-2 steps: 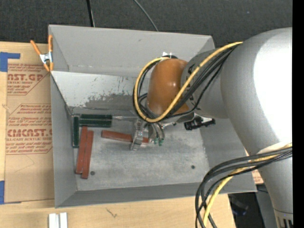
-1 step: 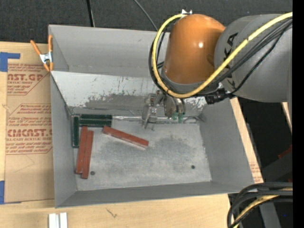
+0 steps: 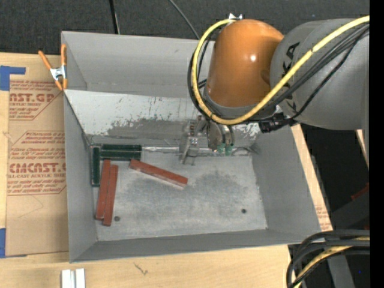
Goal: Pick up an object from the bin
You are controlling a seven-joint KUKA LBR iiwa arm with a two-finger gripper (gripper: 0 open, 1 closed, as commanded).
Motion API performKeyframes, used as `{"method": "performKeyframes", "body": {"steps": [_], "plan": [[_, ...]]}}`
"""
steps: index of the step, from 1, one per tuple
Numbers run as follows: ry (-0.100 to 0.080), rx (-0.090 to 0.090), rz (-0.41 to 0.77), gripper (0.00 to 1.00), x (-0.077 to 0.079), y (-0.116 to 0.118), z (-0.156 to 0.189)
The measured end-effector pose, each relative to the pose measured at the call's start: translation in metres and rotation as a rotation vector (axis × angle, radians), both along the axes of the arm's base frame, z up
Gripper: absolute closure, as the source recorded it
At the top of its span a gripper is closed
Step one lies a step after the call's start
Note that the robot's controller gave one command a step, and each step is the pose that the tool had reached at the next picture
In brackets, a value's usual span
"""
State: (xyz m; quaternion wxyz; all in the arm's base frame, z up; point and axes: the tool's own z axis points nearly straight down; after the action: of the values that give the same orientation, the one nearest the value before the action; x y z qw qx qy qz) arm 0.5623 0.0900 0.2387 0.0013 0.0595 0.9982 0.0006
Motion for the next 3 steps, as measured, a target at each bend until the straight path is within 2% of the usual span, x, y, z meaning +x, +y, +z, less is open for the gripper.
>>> {"method": "performKeyframes", "body": {"steps": [1,2,3], "plan": [[0.003,0.0,-0.054,0.0,0.02,0.014,-0.072],[0.001,0.0,-0.053,0.0,0.021,0.014,-0.072],[-0.003,0.0,-0.053,0.0,0.003,0.009,-0.134]]}}
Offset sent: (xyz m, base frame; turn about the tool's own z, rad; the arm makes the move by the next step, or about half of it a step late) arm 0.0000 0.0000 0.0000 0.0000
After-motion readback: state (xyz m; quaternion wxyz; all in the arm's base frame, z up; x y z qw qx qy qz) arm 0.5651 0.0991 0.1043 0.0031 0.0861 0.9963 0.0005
